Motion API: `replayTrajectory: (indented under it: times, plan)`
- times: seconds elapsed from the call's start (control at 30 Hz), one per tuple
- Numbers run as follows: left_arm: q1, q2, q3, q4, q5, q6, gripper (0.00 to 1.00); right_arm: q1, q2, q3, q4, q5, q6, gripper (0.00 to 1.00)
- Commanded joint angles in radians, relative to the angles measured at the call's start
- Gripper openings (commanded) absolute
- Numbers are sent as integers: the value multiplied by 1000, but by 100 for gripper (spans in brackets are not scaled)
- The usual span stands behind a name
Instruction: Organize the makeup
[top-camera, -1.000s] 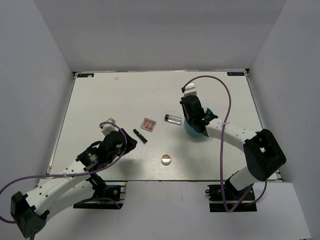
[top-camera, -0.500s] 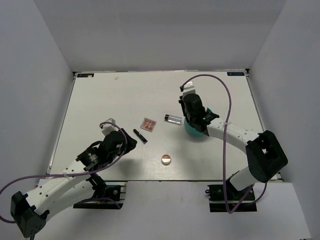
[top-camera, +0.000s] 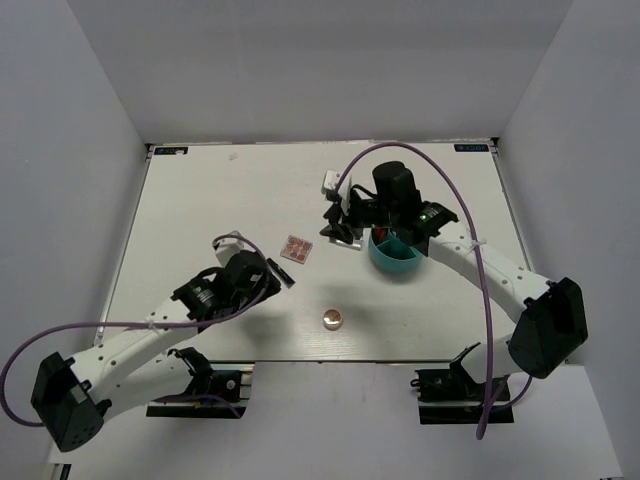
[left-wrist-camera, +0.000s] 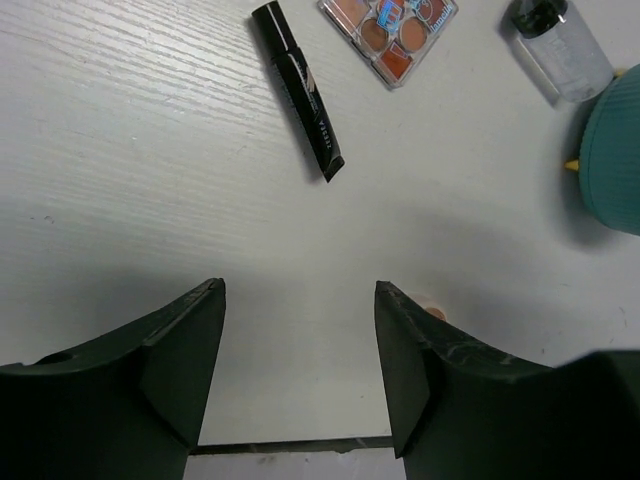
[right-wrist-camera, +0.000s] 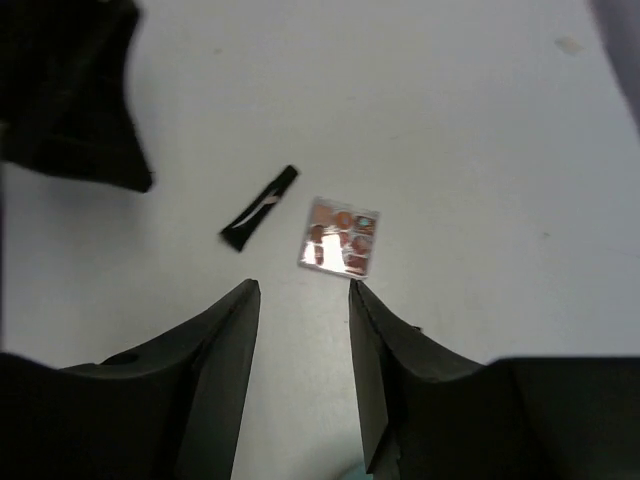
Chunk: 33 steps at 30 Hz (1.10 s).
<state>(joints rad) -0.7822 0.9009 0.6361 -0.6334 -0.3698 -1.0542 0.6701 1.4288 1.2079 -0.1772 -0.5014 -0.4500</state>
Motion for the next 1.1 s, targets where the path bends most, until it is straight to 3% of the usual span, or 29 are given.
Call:
replayTrajectory:
  times: [0.0, 0.2, 0.27, 0.7, 1.07]
  plan:
    - [-2, 78, 85, -46, -3, 3, 71, 8, -31, 16, -202, -256, -162, 47]
    - [52, 282, 198, -22, 78, 28, 78, 6, -42, -2, -251, -149, -170, 19]
    - [76, 363, 246, -32, 112, 34, 78, 6, -38, 2, -281, -138, -173, 16]
    - [258, 743, 551, -176, 158, 112, 75, -20, -111, -108, -147, -20, -56, 22]
    - [365, 823, 573, -215, 275, 137, 63, -98, -195, -218, -56, -31, 0, 21]
